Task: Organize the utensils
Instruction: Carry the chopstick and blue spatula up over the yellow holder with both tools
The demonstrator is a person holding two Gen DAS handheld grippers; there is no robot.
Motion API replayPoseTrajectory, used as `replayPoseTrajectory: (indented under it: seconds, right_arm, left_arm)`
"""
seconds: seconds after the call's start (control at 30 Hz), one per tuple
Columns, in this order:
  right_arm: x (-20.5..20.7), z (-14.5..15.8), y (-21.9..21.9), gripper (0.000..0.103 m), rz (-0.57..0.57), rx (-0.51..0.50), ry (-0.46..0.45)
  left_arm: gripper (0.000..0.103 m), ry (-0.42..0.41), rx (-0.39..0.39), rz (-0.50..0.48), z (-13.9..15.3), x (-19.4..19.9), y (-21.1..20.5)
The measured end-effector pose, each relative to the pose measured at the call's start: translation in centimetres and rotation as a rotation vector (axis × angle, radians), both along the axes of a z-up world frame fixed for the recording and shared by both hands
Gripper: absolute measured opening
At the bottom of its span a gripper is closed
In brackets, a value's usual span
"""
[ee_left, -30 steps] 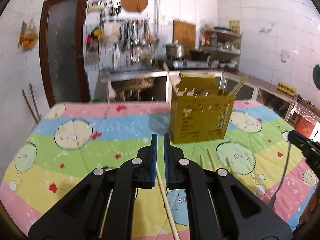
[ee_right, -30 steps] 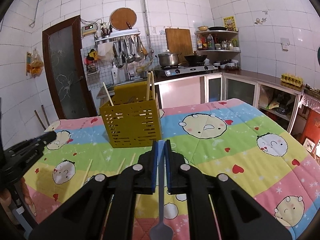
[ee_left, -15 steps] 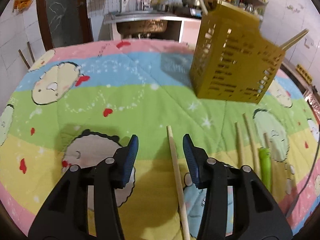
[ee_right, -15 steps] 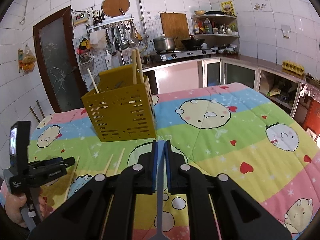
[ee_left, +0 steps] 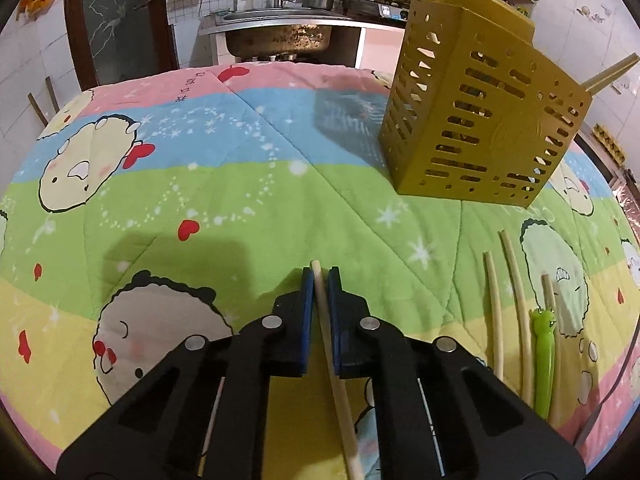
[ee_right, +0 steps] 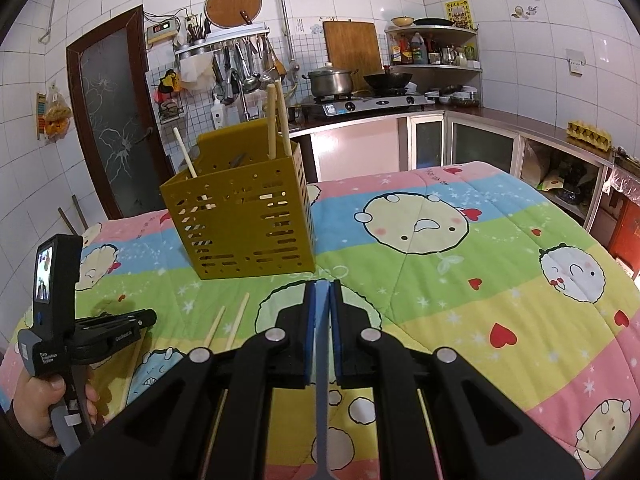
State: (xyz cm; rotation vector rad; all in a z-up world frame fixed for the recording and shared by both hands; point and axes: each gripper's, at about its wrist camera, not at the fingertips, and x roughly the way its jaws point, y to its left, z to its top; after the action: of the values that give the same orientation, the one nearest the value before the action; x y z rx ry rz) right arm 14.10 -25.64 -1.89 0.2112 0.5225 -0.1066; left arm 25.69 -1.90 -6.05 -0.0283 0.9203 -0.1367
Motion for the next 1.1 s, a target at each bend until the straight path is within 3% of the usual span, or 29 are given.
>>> replayPoseTrajectory:
  seconds: [0.37, 0.8, 1.1]
  right_arm:
    - [-0.5, 0.5, 0.1, 0.008, -0.010, -0.003, -0.023]
    - [-2.8, 3.1, 0.6, 0.007, 0.000, -0.010, -0.114]
    - [-4.7, 4.7, 1.2, 0.007, 0.009, -0.031, -0.167]
  left_arm:
    - [0.005, -0.110, -0.051, -0.023, 3.1, -2.0, -0.2]
    - [0.004, -0.402, -0.104, -0.053, 9.9, -8.8, 0.5]
    - [0.004, -0.488, -0.137, -0.070, 12.0, -12.8, 1.3]
